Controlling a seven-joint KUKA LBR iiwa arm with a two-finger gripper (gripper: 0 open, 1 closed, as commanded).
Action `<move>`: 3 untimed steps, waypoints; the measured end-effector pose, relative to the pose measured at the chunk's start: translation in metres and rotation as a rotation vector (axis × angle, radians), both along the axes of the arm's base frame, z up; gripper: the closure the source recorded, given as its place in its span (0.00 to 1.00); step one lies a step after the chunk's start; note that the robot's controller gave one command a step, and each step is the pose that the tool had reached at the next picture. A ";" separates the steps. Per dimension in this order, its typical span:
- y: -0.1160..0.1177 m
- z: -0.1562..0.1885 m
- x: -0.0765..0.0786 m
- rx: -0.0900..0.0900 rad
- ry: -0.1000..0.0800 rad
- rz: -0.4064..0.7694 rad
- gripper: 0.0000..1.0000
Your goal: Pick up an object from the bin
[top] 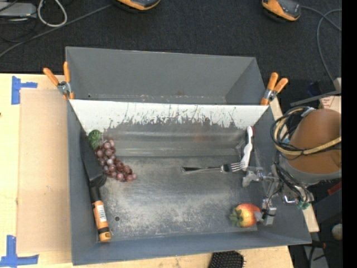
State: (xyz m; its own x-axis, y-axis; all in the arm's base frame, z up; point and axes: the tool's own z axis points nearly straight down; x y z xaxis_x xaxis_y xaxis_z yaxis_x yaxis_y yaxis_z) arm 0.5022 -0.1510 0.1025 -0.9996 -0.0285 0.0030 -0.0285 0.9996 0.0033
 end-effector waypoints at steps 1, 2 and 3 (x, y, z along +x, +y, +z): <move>-0.007 -0.007 0.007 0.001 -0.002 0.105 0.00; -0.009 -0.030 -0.010 0.002 0.013 -0.043 0.00; -0.006 -0.029 0.012 0.001 -0.002 0.087 1.00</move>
Offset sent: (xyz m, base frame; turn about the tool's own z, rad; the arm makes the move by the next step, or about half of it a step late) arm -0.0099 -0.0077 -0.0325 0.0413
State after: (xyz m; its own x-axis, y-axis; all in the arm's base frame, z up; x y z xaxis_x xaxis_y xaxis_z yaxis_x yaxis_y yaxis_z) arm 0.5140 -0.1569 0.0735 -0.9934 -0.1151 0.0008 -0.1151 0.9933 0.0045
